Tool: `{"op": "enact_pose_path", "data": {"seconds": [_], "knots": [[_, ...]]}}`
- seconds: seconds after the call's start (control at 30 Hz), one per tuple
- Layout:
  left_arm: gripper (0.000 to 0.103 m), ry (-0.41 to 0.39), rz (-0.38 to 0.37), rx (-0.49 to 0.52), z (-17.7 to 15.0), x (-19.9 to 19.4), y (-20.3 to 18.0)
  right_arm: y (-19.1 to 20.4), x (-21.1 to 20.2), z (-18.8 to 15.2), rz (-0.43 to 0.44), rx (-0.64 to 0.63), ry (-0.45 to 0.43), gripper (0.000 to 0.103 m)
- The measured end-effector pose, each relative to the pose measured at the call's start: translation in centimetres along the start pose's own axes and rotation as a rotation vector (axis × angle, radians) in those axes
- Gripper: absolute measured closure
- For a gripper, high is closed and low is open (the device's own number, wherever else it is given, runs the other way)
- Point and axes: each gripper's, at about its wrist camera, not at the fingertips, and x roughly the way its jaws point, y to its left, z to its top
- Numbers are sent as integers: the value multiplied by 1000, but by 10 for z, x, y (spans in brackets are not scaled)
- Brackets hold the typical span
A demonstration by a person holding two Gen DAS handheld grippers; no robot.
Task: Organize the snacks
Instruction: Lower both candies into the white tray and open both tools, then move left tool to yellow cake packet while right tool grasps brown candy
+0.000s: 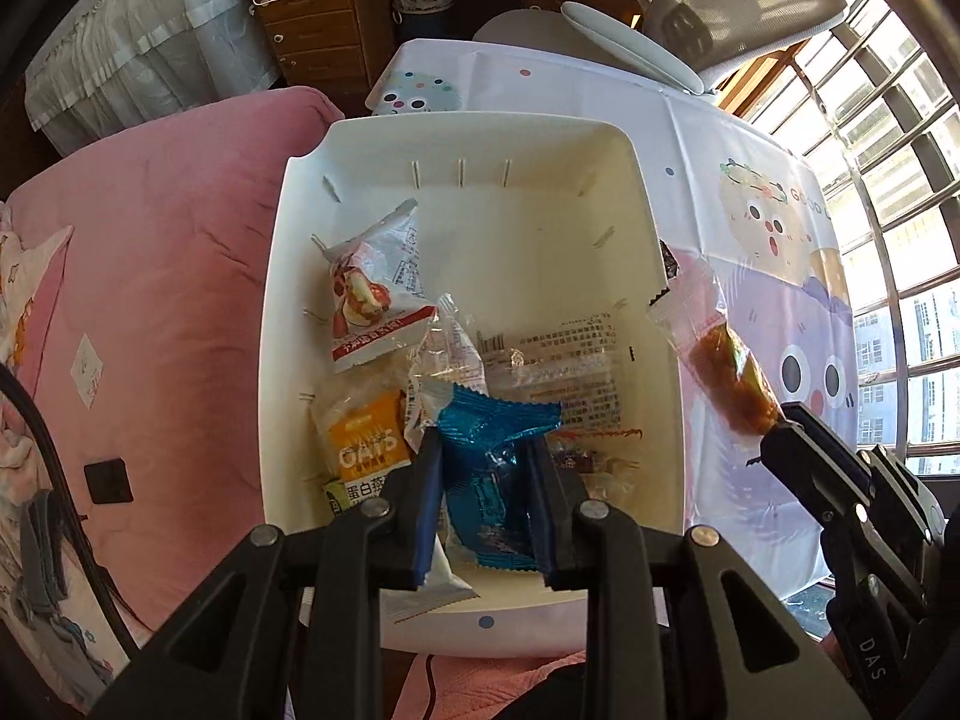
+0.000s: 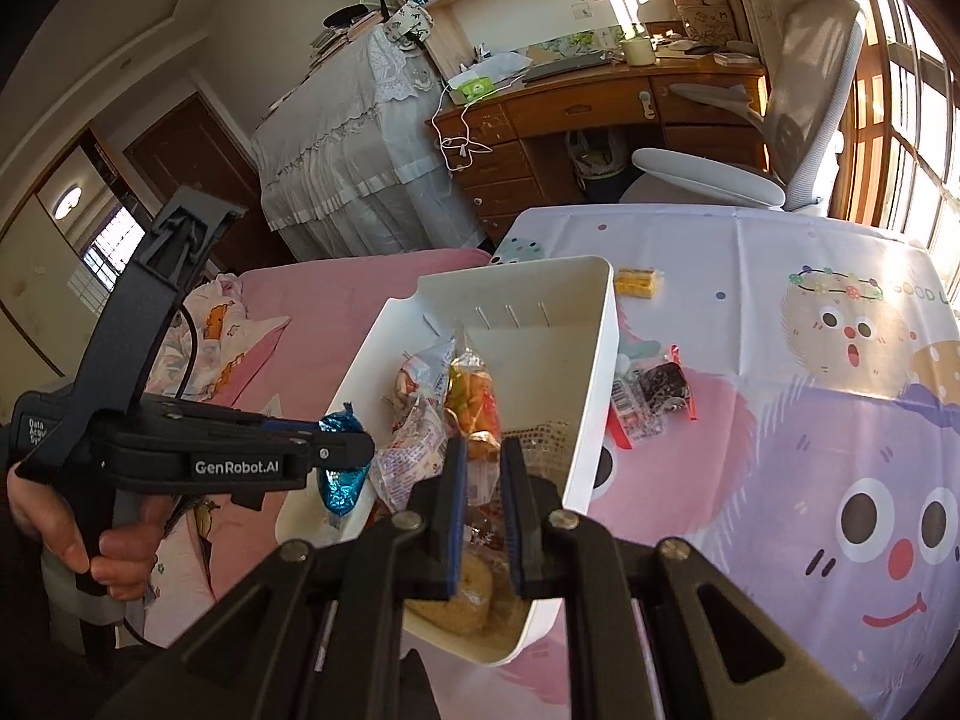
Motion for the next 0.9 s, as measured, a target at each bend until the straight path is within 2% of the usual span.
{"op": "enact_pose_path", "data": {"seconds": [0.07,0.17,0.2,0.23,0.33,0.37,0.6,0.9], "knots": [[77,3,-11,-7,4,1,9,6,6,0,-1,0,9,92],[51,31,-43,-38,9,4,18,11,16,0,-34,3,46,90],[39,37,-49,-47,11,5,21,11,18,0,-49,10,57,88],[36,37,-48,-49,12,4,21,9,21,0,-54,20,70,84],[32,35,-50,-44,20,1,22,3,23,1,-61,45,83,69],[31,32,-55,-44,22,-2,22,1,22,1,-65,50,84,67],[27,-6,-83,-36,55,-19,12,-23,20,4,-123,81,79,64],[26,-89,-78,20,121,-31,-24,-59,26,10,-212,46,37,64]]}}
